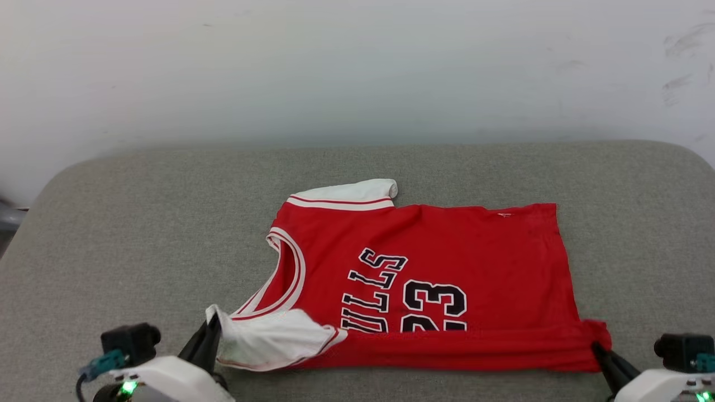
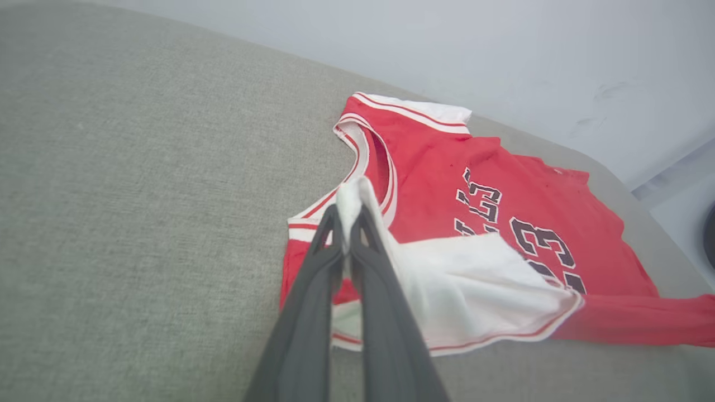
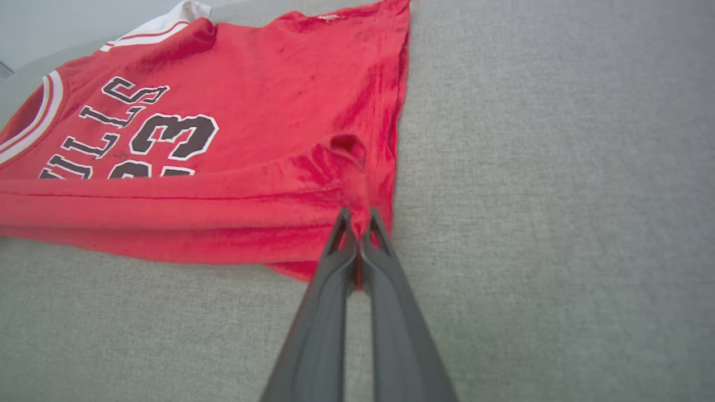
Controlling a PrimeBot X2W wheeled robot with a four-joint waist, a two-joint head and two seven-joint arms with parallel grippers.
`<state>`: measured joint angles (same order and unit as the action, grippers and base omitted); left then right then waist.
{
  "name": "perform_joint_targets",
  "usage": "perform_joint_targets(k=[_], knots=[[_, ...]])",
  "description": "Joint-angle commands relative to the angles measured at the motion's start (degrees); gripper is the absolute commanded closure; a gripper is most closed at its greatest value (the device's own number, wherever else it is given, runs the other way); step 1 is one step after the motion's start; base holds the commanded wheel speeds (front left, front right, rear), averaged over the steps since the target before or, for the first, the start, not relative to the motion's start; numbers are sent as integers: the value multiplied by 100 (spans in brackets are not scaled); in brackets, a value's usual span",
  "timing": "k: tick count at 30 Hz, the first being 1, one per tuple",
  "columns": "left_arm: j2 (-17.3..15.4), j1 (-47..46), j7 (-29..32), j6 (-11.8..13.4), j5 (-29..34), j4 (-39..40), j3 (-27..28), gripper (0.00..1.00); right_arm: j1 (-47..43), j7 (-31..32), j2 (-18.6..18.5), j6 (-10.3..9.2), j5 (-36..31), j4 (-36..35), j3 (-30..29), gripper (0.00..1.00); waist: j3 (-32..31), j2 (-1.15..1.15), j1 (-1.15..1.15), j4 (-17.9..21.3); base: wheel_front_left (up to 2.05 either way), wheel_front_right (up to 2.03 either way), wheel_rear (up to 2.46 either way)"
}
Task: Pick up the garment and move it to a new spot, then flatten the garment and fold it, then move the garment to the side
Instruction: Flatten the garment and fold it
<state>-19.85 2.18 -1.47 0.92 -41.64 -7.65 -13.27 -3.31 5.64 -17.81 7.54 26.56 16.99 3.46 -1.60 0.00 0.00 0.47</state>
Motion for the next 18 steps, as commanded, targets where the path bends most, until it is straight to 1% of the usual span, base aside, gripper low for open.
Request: perform_joint_targets(k=[1,6,9,18], knots=[[30,-293,-26,-71,82,-149,-79,100,198,93,39,-10,-58,-25,-32,100,66,0,0,4,0,0,0],[212,-1076,-102,-293,166,-869,-259,100,733,329,70,-9,-199,139,67,100,231,0,0,45,0,0,0],[346,-1626,-182,-422,207,-1471,-359,100,1147,384,43,-9,-239,426,195,100,493,0,0,57,0,0,0],[664,-2462,-387,-680,106,-2950,-515,100,1773,108,121,-9,-102,1285,483,100,925,0,0,101,0,0,0]])
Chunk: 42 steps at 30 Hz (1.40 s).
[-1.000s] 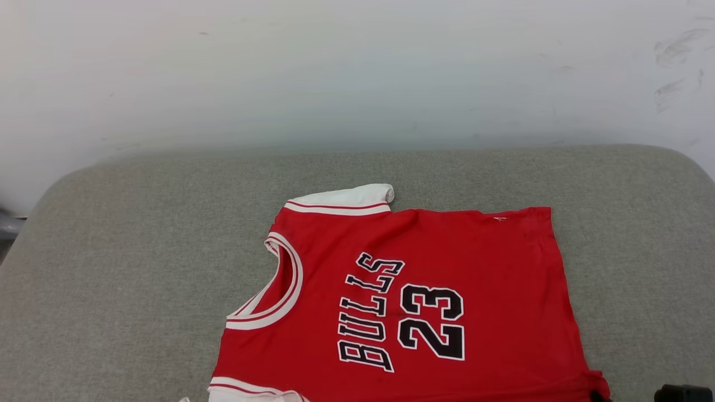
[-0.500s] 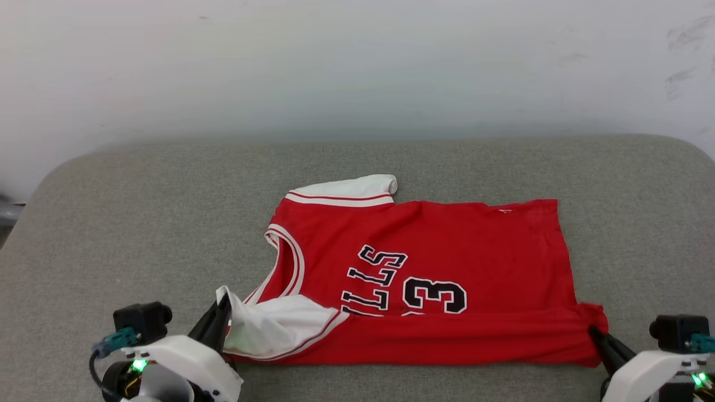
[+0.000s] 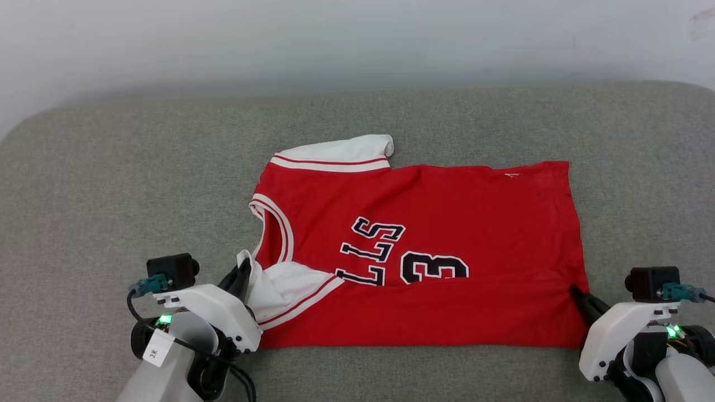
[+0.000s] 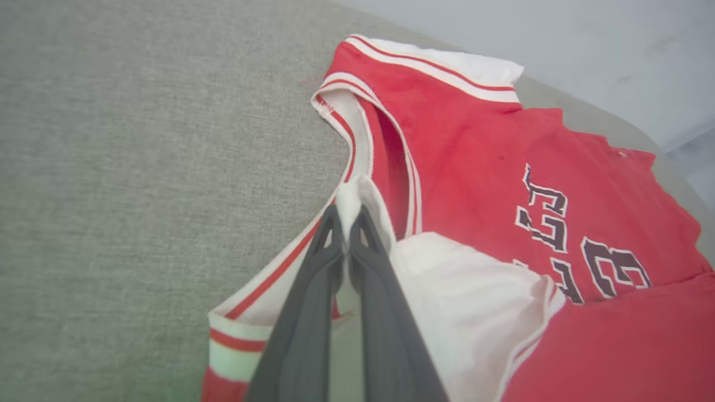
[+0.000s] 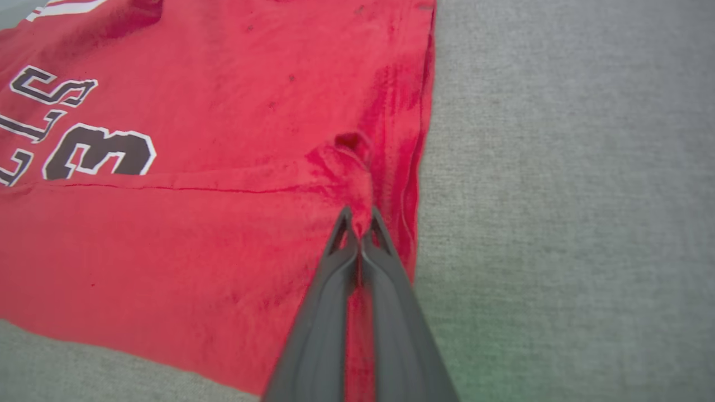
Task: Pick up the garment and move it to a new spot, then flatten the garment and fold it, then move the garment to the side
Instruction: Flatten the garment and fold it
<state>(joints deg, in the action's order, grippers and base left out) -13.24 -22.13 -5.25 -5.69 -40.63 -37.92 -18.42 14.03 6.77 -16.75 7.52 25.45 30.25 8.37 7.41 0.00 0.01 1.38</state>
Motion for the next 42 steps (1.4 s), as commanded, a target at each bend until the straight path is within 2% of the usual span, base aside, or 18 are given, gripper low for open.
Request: perform_joint_targets(k=[1,2,4,5,6,7,8,9,16,21,24,29,34,38,42], knots=[[26,-90,-14,-44,-9,-79,-22,100,84,-65,35,-6,38,66,15,99,46,0,-1,16,0,0,0],[54,-136,-12,-61,-47,-230,-44,100,124,-125,38,-6,40,160,44,88,63,0,-1,24,0,0,0],[76,-235,-45,-94,-82,-479,-85,100,176,-240,65,-6,89,345,107,84,88,0,-1,37,0,0,0],[87,-279,-51,-116,-102,-579,-107,100,203,-293,72,-6,103,436,142,77,98,0,-1,42,0,0,0],[96,-316,-53,-131,-122,-680,-121,82,223,-349,79,-7,129,516,186,68,101,0,-1,46,0,0,0],[101,-333,-58,-135,-145,-781,-134,56,240,-404,93,-7,156,582,220,56,96,0,-1,52,0,0,0],[103,-354,-71,-139,-162,-863,-150,13,271,-549,103,-6,186,588,260,34,92,0,-1,60,0,0,0],[97,-378,-99,-150,-187,-935,-164,0,303,-718,92,-6,181,592,279,0,81,0,-1,68,0,0,0],[-75,-486,-446,-165,-232,-1136,-141,0,241,-1808,156,-6,92,487,243,0,-95,0,-1,128,0,0,0],[-352,-552,-309,-151,-213,-1032,-138,0,59,-2038,239,-6,-46,234,-8,0,-217,0,-1,167,0,0,0],[-562,-583,-1,-148,-259,-845,-131,0,-99,-2052,331,-6,-145,20,-128,0,-254,0,-1,211,0,0,0],[-1018,-472,1198,-128,-485,-315,-173,0,-324,-1934,477,-6,-270,-310,-321,0,-254,0,-1,314,0,0,0],[-1464,-110,2709,91,-870,555,-215,0,-486,-1799,643,-6,-367,-576,-508,0,-212,0,-1,428,0,0,0],[-1761,350,3783,577,-1223,1357,-142,0,-571,-1700,747,-6,-383,-705,-601,0,-139,0,-1,507,0,0,0],[-1964,780,4248,1099,-1309,2043,-109,0,-551,-1649,836,-6,-352,-771,-637,0,-33,0,-1,587,0,0,0]])
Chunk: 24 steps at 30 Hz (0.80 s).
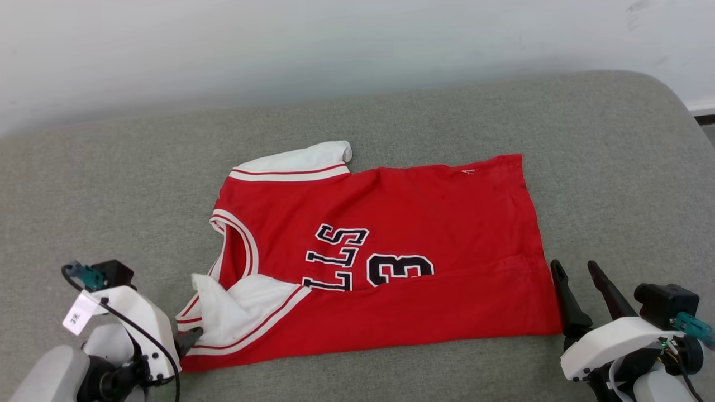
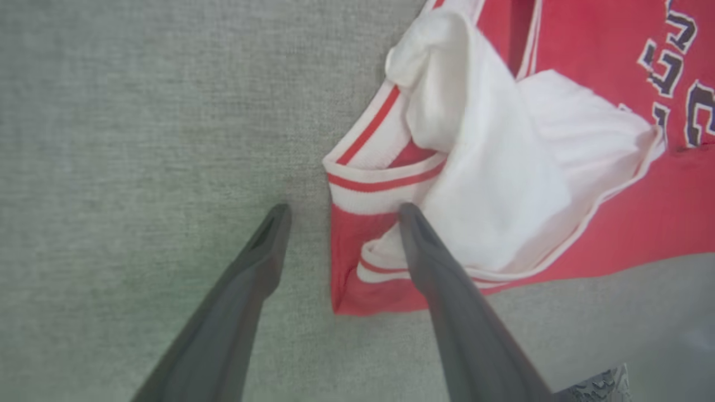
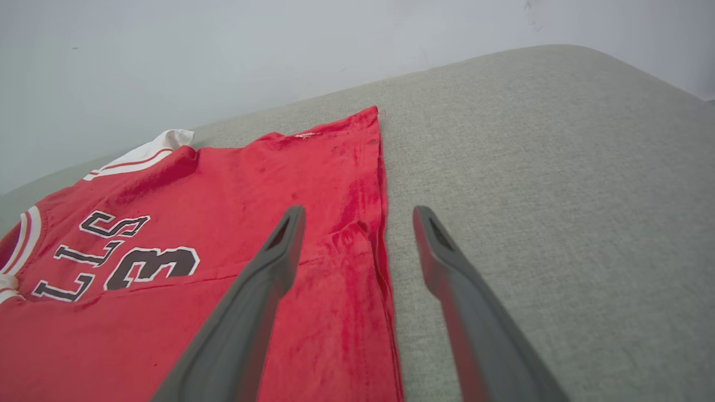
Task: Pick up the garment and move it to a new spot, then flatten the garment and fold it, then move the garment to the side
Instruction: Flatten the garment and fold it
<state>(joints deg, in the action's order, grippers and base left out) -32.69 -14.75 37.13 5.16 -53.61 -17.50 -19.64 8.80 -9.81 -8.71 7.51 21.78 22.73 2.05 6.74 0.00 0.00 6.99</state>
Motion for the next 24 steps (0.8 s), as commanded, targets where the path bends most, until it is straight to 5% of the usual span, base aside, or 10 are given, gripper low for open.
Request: perform_joint_targets(k=[1,7,10,18,24], knots=[[-10,138,72,83,-50,120,8,0,-16,10,46,-4,20,-32,-12,0,64,0,0,41,0,0,0],[164,457,215,209,-60,320,-220,0,98,88,84,-4,98,-28,-19,0,223,0,0,128,0,0,0],[359,511,333,112,-141,227,-394,100,128,142,45,-4,162,-14,-24,0,274,0,0,167,0,0,0],[420,431,77,-47,-105,48,-381,100,158,442,-167,-4,501,-97,-95,0,297,0,0,187,0,0,0],[186,363,-346,-3,58,374,-137,100,203,1317,-486,-4,791,-253,-69,0,197,0,0,117,0,0,0]])
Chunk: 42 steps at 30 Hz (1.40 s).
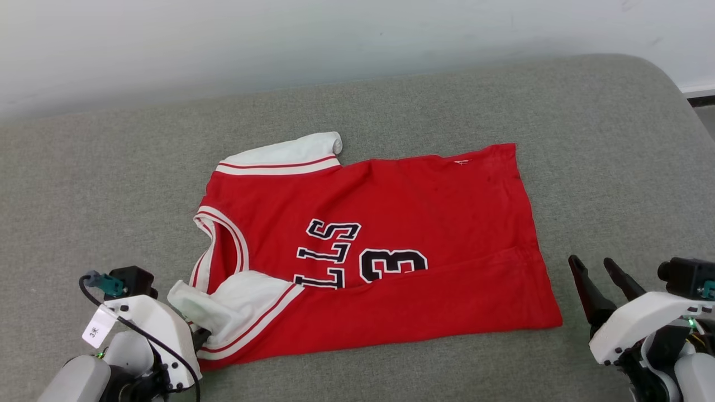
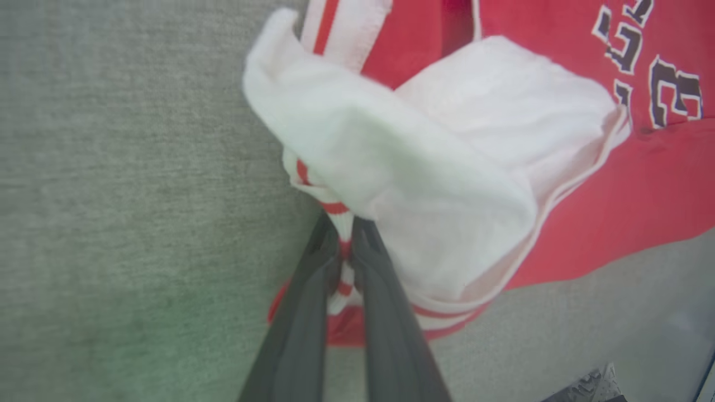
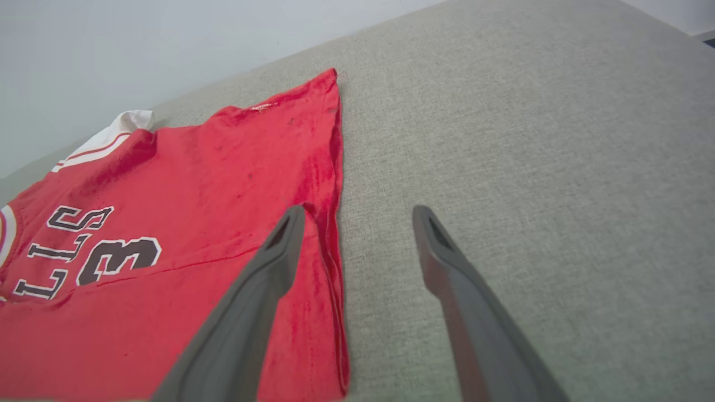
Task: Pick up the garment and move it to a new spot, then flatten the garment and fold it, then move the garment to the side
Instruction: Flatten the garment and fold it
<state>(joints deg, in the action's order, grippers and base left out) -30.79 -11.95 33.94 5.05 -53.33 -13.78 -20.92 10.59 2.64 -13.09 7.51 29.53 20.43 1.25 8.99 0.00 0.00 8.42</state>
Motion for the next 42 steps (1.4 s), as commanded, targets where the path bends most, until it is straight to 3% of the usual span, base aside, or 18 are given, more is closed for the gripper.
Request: perform_joint_targets(k=[1,2,12,22,23,24,25,26,34,42], knots=[[-53,89,-91,35,58,102,31,100,32,322,-130,-4,33,-68,23,0,-49,0,0,-47,0,0,0],[-53,89,-91,35,58,102,31,100,32,322,-130,-4,33,-68,23,0,-49,0,0,-47,0,0,0],[-217,2,-250,255,262,1107,141,100,119,2566,-549,-4,139,-410,276,0,12,0,0,-356,0,0,0],[-66,-190,-276,283,335,1402,3,100,361,3271,-294,-3,335,235,628,0,345,0,0,-558,0,0,0],[-42,-198,-297,274,330,1393,-3,100,345,3346,-238,0,419,314,694,38,365,0,0,-567,0,0,0],[-26,-198,-318,261,334,1370,-9,100,337,3380,-209,6,472,373,757,63,379,0,0,-573,0,0,0],[-20,-191,-345,255,335,1345,-12,100,354,3402,-206,6,528,419,801,85,394,0,0,-576,0,0,0],[-17,-187,-362,240,333,1324,-10,100,381,3384,-209,6,575,450,827,100,405,0,0,-577,0,0,0],[-34,-24,-583,222,345,1159,57,100,595,3085,-548,-4,676,305,831,100,201,0,0,-542,0,0,0],[-141,483,-730,410,337,1318,152,100,290,3053,-762,-4,632,-362,859,100,-426,0,0,-495,0,0,0]])
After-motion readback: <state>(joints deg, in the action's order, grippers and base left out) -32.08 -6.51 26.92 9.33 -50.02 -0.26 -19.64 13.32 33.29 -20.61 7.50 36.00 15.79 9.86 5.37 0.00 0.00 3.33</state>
